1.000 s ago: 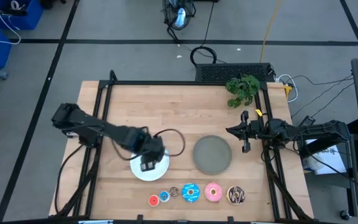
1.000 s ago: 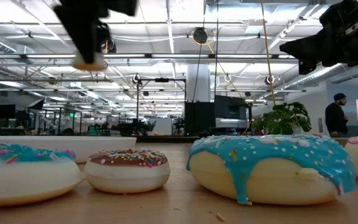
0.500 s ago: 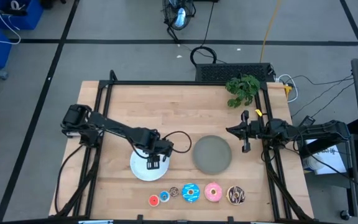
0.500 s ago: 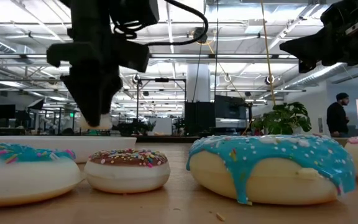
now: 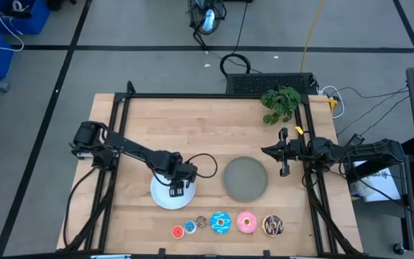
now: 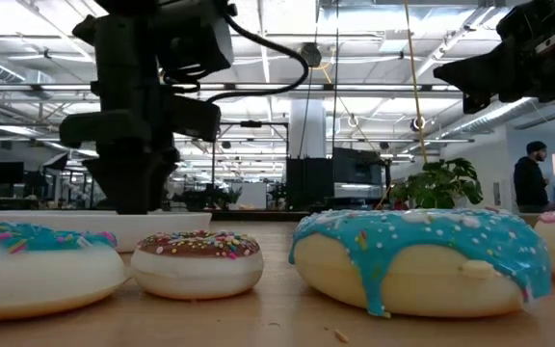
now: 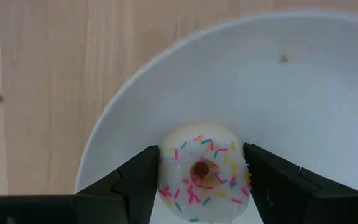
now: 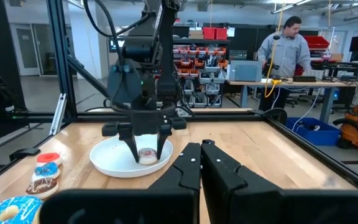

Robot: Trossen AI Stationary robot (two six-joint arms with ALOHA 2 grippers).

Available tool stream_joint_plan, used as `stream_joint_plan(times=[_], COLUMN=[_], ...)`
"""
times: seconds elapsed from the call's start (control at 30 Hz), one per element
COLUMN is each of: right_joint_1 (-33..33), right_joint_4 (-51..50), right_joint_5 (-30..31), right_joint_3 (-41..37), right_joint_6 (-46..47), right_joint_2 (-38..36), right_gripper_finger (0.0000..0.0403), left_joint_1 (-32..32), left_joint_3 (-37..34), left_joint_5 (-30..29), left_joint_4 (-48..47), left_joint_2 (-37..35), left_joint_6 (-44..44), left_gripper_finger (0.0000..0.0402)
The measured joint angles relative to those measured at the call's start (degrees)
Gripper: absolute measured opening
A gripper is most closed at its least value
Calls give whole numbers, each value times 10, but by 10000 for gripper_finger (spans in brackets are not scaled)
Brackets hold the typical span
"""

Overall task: Pick & Place donuts
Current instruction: Put the small white donut on the white plate, then put the small orange donut on the white plate

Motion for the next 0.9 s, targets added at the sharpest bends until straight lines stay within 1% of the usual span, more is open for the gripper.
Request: stream_joint_plan(times=[0.17, 0.27, 0.4, 0.53, 0.63, 0.7, 0.77, 0.9], right_joint_1=[0, 0, 0, 0, 0, 0, 0, 0], right_joint_4=[0, 0, 5, 5, 9, 11, 14, 17], right_joint_5=[0, 0, 0, 0, 0, 0, 0, 0], right_joint_3=[0, 0, 0, 0, 0, 0, 0, 0], right_joint_6=[-1, -1, -1, -2, -2, -2, -4, -12], right_joint_2=[0, 0, 0, 0, 0, 0, 0, 0], right_gripper_finger=[0, 0, 0, 0, 0, 0, 0, 0], left_joint_1=[-7, -10, -15, -17, -18, -18, -18, -20], left_joint_3=[2, 6, 15, 25, 40, 54, 81, 159], left_joint_5=[-13, -3, 1, -16, -25, -27, -27, -4], left_joint_4=[-6, -3, -3, -16, -34, -53, -92, -192], left_joint_2=[0, 1, 1, 1, 1, 1, 1, 1], left_joint_6=[0, -1, -2, -11, -2, -1, -2, -48], left_gripper_finger=[228, 240, 284, 334, 357, 364, 366, 367])
